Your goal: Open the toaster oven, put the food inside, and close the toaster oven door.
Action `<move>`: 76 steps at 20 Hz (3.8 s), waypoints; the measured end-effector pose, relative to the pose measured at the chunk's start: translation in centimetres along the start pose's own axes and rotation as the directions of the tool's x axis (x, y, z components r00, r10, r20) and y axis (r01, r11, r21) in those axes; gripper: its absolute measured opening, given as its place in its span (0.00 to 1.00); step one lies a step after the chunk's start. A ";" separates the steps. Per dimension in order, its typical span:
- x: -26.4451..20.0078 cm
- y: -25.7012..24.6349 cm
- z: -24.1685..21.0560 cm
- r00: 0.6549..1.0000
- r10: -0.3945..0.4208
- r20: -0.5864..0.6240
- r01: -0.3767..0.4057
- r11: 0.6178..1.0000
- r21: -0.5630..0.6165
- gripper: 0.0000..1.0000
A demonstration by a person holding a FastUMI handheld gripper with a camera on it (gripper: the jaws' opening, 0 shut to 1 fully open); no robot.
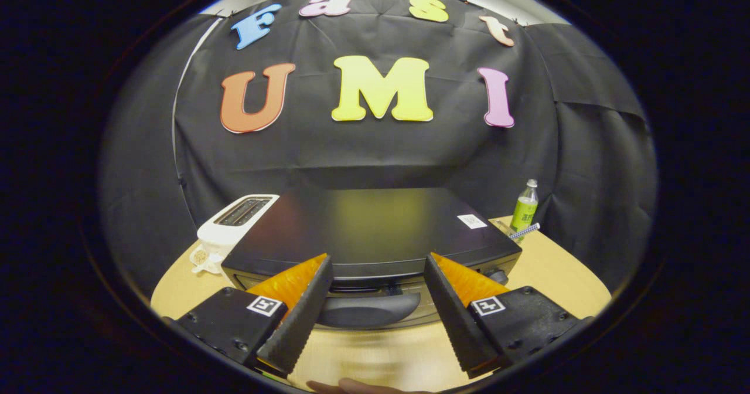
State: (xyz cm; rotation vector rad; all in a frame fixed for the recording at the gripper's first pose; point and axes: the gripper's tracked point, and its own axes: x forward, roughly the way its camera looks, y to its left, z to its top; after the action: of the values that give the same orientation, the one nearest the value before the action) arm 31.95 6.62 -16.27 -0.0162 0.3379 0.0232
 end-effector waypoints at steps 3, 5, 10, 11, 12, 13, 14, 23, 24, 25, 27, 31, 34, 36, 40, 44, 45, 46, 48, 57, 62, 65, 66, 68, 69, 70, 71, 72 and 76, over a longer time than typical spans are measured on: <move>-0.3 0.0 -2.5 0.993 0.027 -0.114 -0.028 1.000 -0.004 1.00; -0.4 -0.3 -2.3 0.997 0.026 -0.073 -0.027 0.999 -0.017 1.00; -2.4 -1.0 -4.6 0.992 0.067 -0.111 -0.059 0.995 0.075 1.00; -3.2 -1.0 -5.1 0.991 0.069 -0.114 -0.060 0.995 0.076 1.00; -3.9 -0.8 -5.7 0.991 0.069 -0.118 -0.060 0.996 0.073 1.00; -4.3 -1.0 -6.3 0.990 0.066 -0.121 -0.058 0.996 0.068 1.00; -4.9 -1.0 -6.9 0.991 0.063 -0.118 -0.056 0.996 0.065 1.00; -8.5 -2.0 -15.2 0.983 0.078 -0.165 -0.082 0.996 -0.019 1.00; -8.6 -2.1 -16.3 0.981 0.075 -0.182 -0.081 0.996 -0.026 1.00; -8.6 -2.1 -17.1 0.979 0.072 -0.192 -0.081 0.996 -0.038 1.00; -8.5 -2.3 -18.2 0.977 0.072 -0.202 -0.082 0.996 -0.043 1.00; -8.3 -2.3 -20.9 0.958 0.070 -0.278 -0.077 0.997 -0.014 1.00; -8.1 -2.2 -19.7 0.966 0.087 -0.242 -0.100 0.994 -0.043 1.00; -8.4 -1.9 -19.1 0.962 0.136 -0.238 -0.148 0.989 -0.031 1.00; -10.3 -0.8 -14.9 0.939 0.274 -0.206 -0.283 0.959 -0.014 1.00; -14.0 2.5 -11.6 0.860 0.453 -0.236 -0.451 0.890 0.064 0.98; -14.9 3.4 -11.3 0.832 0.490 -0.259 -0.483 0.870 0.094 0.98; -15.8 4.5 -11.1 0.800 0.527 -0.287 -0.513 0.849 0.127 0.98; -17.4 6.1 -11.3 0.735 0.572 -0.365 -0.555 0.816 0.161 0.98; -20.0 9.0 -15.5 0.506 0.526 -0.683 -0.523 0.817 0.241 0.94; -20.1 9.5 -17.2 0.384 0.513 -0.768 -0.479 0.822 0.309 0.81; -20.3 10.0 -18.5 0.322 0.520 -0.791 -0.446 0.821 0.358 0.70; -20.2 10.0 -18.8 0.313 0.520 -0.795 -0.433 0.823 0.368 0.63; -20.2 9.9 -18.7 0.304 0.532 -0.790 -0.417 0.820 0.392 0.47; -20.4 9.8 -18.5 0.300 0.539 -0.787 -0.409 0.818 0.404 0.44; -20.4 9.7 -18.5 0.303 0.545 -0.782 -0.404 0.817 0.412 0.41; -20.3 9.7 -18.4 0.312 0.547 -0.776 -0.399 0.817 0.416 0.39; -20.3 9.7 -18.3 0.318 0.552 -0.771 -0.398 0.816 0.419 0.38; -21.3 9.5 -17.5 0.319 0.598 -0.736 -0.390 0.790 0.473 0.35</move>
State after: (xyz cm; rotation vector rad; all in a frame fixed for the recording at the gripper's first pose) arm 5.84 15.38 -25.82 0.3157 1.3963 0.6442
